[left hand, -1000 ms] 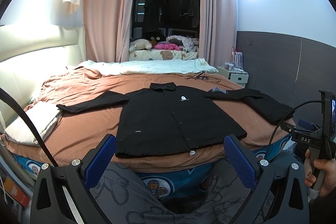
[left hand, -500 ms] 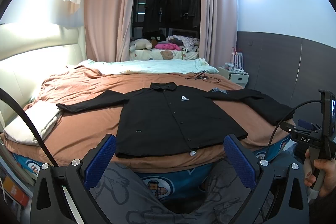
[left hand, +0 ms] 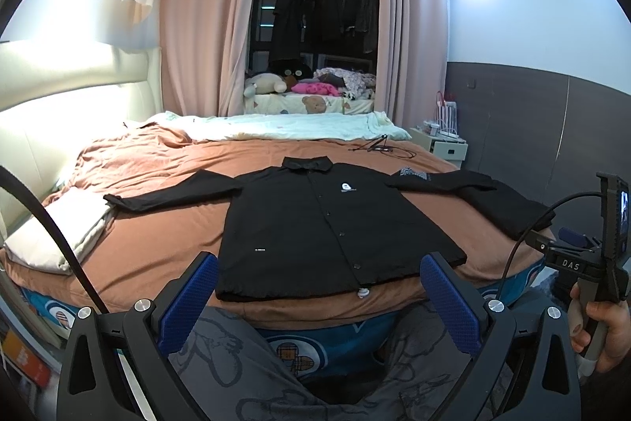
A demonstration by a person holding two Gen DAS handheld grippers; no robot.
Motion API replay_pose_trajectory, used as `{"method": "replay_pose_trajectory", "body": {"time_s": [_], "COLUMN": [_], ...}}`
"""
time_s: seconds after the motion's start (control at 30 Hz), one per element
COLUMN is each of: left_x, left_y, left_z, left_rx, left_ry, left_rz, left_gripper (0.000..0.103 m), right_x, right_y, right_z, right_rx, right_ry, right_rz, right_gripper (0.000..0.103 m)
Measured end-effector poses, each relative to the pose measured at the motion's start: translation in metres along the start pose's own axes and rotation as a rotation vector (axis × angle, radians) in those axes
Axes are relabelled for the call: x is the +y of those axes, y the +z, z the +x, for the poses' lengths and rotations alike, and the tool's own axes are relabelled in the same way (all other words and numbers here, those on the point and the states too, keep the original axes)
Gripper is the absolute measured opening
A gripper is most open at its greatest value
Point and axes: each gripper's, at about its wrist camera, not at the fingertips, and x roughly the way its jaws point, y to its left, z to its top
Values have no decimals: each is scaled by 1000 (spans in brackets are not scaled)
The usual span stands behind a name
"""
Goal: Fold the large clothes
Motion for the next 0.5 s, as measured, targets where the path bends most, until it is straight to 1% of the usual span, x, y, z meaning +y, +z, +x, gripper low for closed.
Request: {"method": "replay_pose_trajectory", "body": {"time_s": [0.1,0.13,0.4,0.5], "left_x": [-3,8,11,21], "left_y": [0,4,8,10], "left_z": [2,4,14,19], "left_rx": [1,3,16,26], "left_ry": [1,0,3,8], "left_rz": [-2,-6,-11,-18], "left_gripper": [103,103,103,103], "right_x": [2,2,4,9], "right_y": [1,1,7,11], "right_z": [3,4,20,30], "right_rx": [0,1,20,33], "right_ry": [-4,-5,-2,1], "right_rz": [-1,-1,8,0], "right_gripper": [103,103,103,103]}}
